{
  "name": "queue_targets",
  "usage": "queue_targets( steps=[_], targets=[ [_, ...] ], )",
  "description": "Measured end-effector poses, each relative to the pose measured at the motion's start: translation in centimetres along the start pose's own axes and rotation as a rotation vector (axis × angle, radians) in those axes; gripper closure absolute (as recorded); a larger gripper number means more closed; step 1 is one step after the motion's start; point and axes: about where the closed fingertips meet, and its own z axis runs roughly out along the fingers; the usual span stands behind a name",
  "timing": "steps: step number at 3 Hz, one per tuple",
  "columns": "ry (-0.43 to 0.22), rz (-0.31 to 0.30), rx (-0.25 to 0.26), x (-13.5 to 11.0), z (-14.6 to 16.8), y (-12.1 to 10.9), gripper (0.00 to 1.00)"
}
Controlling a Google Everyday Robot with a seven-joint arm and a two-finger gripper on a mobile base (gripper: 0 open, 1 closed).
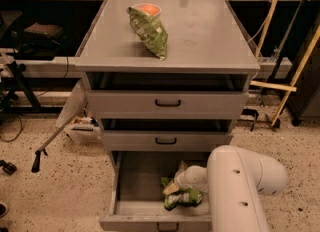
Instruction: Pick green rice chip bag from bottom drawer and place on counter
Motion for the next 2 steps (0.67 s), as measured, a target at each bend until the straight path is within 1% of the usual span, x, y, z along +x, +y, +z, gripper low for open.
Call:
queue_targets(
  steps=[1,2],
  targets=[
    [0.001,0.000,-0.002,0.1,0.0,0.1,0.00],
    [0.021,-0.017,-0.051,0.9,1.5,1.2,0.00]
  ],
)
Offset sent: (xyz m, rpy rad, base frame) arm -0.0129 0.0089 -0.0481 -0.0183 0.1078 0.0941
